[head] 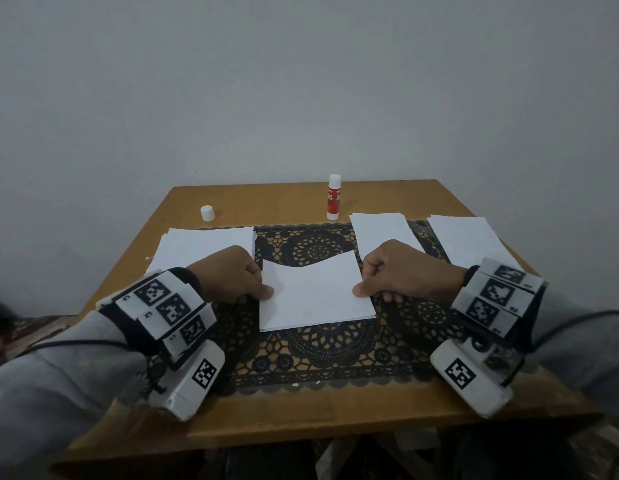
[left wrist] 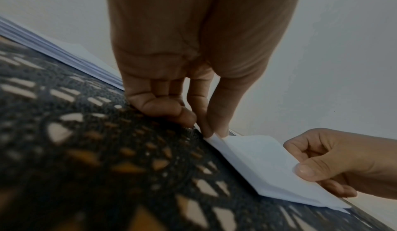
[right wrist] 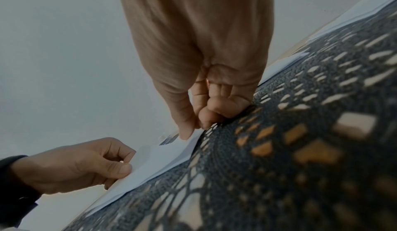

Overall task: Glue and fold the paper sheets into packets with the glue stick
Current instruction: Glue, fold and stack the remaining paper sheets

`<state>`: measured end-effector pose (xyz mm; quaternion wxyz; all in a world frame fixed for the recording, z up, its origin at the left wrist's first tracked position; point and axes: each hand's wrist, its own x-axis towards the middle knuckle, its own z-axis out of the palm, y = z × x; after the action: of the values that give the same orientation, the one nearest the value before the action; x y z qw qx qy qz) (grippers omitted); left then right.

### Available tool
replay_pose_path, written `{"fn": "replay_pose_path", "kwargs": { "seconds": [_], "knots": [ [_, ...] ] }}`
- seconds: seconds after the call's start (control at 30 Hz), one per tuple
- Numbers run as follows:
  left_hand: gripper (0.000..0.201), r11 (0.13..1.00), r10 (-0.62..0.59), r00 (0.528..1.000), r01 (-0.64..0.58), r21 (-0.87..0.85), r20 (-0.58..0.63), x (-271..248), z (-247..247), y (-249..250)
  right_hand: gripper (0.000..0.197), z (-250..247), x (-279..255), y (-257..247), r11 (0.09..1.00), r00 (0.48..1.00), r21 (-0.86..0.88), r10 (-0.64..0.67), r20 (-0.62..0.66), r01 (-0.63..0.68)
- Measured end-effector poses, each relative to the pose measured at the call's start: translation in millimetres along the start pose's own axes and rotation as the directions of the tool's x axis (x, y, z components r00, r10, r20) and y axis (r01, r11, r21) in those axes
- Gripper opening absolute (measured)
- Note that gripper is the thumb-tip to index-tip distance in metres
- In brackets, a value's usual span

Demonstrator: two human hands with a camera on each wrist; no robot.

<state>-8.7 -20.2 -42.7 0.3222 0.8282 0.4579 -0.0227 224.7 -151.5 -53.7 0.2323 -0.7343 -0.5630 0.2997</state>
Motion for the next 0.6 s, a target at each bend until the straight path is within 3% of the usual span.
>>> {"fn": "replay_pose_path", "kwargs": {
  "seconds": [0.6],
  "knots": [
    [0.025,0.991,0.026,0.999,-0.023,0.131,-0.024,0.8,4.4,6.0,0.025,3.8,2.2,-3.5,0.986,1.0,-0.163,-0.016,-0.025,0.011]
  ]
}}
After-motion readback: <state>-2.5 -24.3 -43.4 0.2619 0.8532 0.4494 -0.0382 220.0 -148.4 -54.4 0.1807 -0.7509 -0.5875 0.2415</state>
